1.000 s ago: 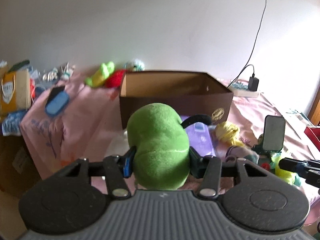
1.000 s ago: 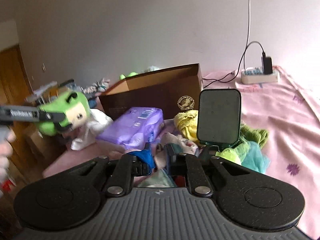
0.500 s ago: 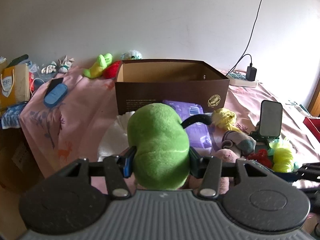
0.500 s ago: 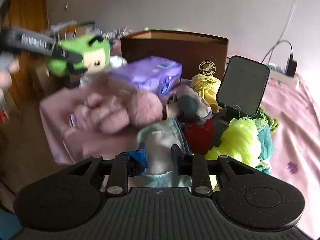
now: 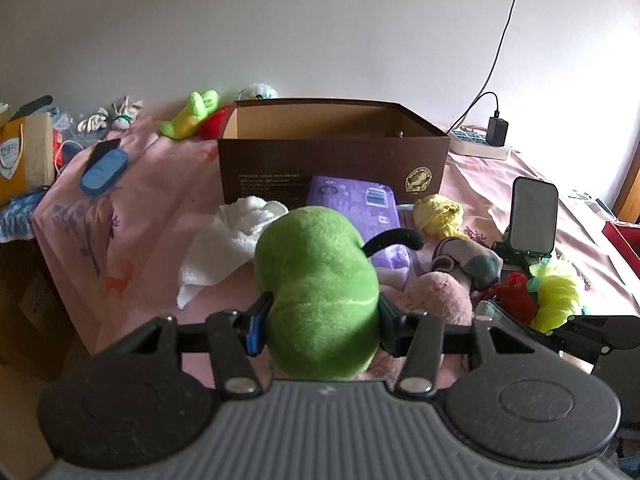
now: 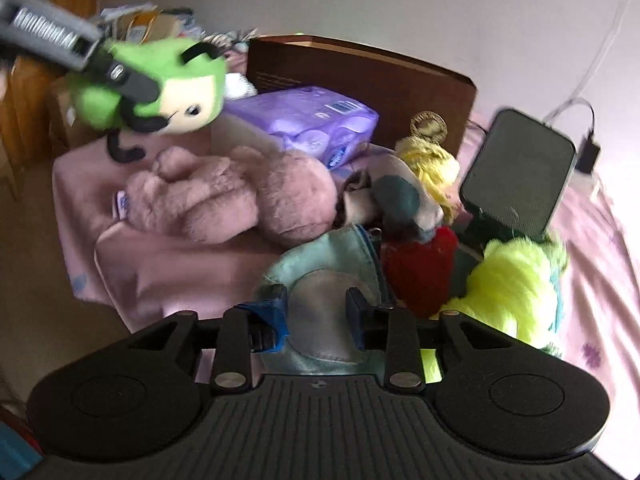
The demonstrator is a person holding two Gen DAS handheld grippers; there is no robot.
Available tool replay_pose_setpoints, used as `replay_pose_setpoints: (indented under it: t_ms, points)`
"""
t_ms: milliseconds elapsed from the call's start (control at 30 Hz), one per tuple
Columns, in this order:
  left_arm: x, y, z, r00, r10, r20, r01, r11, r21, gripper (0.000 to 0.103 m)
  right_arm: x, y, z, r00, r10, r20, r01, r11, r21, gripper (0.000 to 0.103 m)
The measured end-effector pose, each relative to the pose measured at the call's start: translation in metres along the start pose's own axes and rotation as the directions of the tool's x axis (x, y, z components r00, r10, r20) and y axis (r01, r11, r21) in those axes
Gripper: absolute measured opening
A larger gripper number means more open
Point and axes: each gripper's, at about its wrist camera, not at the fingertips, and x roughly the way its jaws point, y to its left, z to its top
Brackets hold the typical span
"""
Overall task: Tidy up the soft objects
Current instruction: 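Lift the green plush with the left tool while the right tool carries the bib toward the box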
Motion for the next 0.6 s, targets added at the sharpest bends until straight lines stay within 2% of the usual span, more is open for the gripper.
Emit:
replay_pose_setpoints:
  t_ms: [33, 167, 267, 400, 500, 600]
  points:
    - [0.001, 0.001, -0.001, 1.000, 0.000, -0.003, 0.000, 1.000, -0.004, 0.053, -0.001, -0.004, -0.001, 1.000, 0.003, 0.011, -0.003, 1.000, 0.028, 0.000]
    - [0.002, 0.001, -0.003, 1.000, 0.004, -0.010, -0.004, 1.000, -0.014, 0.053, -0.008, -0.014, -0.002, 0.998, -0.017, 0.062, 0.011, 0.995, 0.099, 0.000]
    - [0.002, 0.003, -0.003, 1.000, 0.002, -0.007, -0.003, 1.000, -0.021, 0.053, -0.018, -0.022, -0.002, 0.993, -0.064, 0.100, 0.049, 0.988, 0.146, 0.000]
    - [0.000, 0.004, -0.003, 1.000, 0.003, 0.002, -0.003, 1.000, -0.030, 0.053, -0.032, -0.042, -0.001, 0.985, -0.061, 0.164, 0.019, 0.970, 0.242, 0.000]
    - [0.000, 0.002, -0.003, 1.000, 0.002, 0.006, -0.002, 1.000, -0.023, 0.053, -0.027, -0.058, 0.002, 0.994, 0.038, 0.102, -0.065, 0.959, 0.275, 0.001]
    - [-0.001, -0.001, -0.005, 1.000, -0.008, 0.007, 0.008, 1.000, -0.015, 0.053, -0.017, -0.058, 0.003, 0.998, 0.064, 0.029, -0.069, 0.966, 0.249, 0.003]
